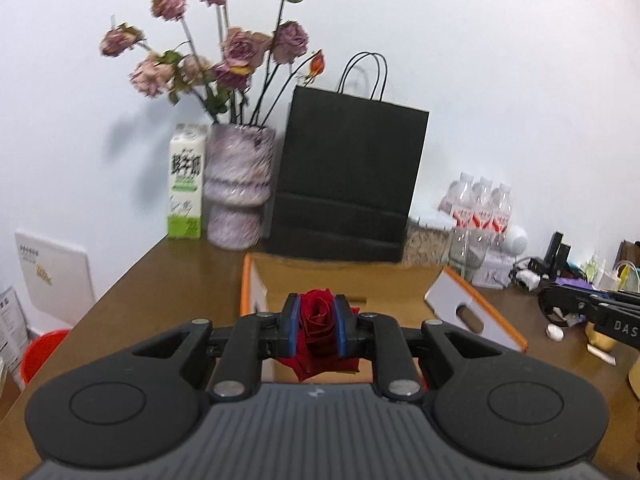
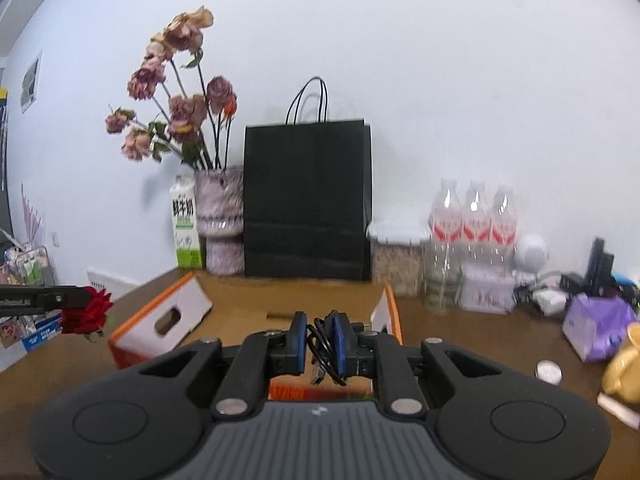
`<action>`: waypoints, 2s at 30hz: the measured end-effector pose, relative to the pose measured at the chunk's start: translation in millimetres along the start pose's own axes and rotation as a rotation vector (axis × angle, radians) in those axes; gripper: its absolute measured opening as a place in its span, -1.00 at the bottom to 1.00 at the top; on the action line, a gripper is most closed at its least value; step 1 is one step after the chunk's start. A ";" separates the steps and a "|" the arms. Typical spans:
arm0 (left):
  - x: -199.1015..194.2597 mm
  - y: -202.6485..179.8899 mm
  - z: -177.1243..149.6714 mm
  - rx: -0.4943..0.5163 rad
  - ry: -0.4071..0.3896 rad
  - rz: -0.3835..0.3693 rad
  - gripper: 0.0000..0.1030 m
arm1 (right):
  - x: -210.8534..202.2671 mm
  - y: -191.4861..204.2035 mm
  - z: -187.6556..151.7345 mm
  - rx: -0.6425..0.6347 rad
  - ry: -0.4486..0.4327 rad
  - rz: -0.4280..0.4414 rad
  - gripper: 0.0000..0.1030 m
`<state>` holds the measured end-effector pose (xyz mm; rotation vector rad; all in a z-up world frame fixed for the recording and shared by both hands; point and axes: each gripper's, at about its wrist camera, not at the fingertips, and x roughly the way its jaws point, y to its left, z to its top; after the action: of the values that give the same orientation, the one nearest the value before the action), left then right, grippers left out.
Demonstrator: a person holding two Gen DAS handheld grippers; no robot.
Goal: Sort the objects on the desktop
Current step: 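Carry the rose and cable into the cardboard box and open both tools, then withdraw both tools from the box back over the table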
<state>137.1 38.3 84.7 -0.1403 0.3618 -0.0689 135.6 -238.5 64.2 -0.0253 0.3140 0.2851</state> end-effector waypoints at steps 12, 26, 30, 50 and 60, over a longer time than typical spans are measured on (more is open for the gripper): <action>114.4 -4.5 22.9 -0.024 0.073 0.054 -0.65 | 137.9 -7.7 35.0 -0.020 0.090 0.041 -0.74; 182.3 7.8 -7.1 -0.002 0.284 0.110 -0.65 | 242.0 -20.5 -5.9 -0.045 0.431 0.033 -0.74; 186.1 8.1 -8.5 0.003 0.310 0.124 -0.58 | 245.9 -19.7 -9.0 -0.041 0.464 0.030 -0.73; 133.5 -4.5 12.9 0.060 0.151 0.137 1.00 | 180.4 -14.9 0.7 -0.053 0.363 0.066 0.97; 64.6 -5.1 9.6 0.119 0.080 0.126 1.00 | 102.4 -3.1 -1.3 -0.064 0.282 0.082 1.00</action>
<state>200.6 28.5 71.9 0.0036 0.4441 0.0288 229.4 -213.6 31.4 -0.1161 0.5870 0.3740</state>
